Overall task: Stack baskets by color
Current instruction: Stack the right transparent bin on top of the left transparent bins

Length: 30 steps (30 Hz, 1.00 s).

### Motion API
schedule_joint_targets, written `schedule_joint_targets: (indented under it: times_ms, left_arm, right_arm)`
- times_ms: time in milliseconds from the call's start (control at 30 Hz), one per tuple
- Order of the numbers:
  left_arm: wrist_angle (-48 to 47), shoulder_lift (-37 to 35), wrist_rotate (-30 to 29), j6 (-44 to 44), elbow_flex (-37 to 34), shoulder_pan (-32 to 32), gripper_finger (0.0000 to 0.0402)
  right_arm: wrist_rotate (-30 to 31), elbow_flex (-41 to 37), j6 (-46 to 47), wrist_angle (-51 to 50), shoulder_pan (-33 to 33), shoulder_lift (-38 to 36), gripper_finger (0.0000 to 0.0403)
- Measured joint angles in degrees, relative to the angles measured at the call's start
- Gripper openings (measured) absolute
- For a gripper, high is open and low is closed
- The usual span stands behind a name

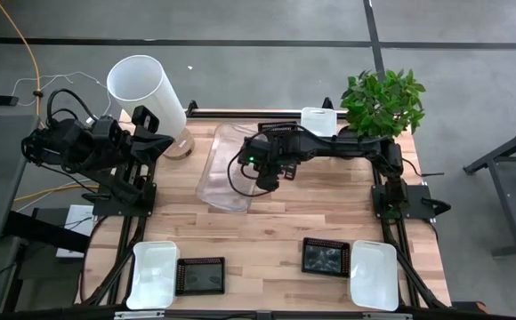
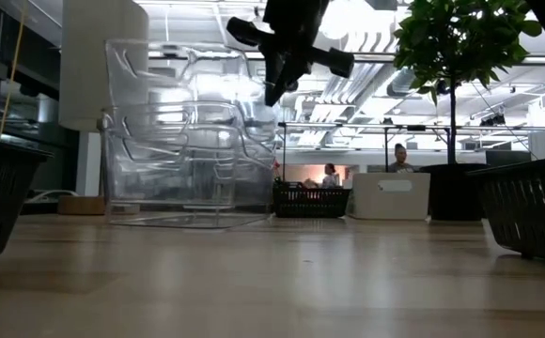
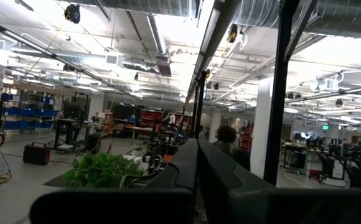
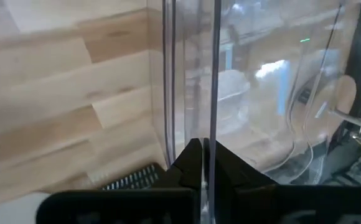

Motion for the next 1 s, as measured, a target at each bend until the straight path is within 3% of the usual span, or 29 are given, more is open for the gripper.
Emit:
schedule_joint_targets:
  times_ms: [500,800,1000]
  left_arm:
    - [0.00,0.00,0.02,-0.02,-0.02,-0.02,0.0000]
    - [0.00,0.01,0.02,0.00,-0.02,-0.01,0.0000]
    - [0.00,-0.02,0.02,1.07,-0.02,0.00,0.0000]
  right_arm:
    - [-3.66,0.00,10.10,0.70,-0.19,0.02,0.0006]
    - [0.03,0.25,14.68,3.30,0.48,0.02,0.0113]
    - [2.89,5.93,21.35,0.78,1.14,0.07,0.0175]
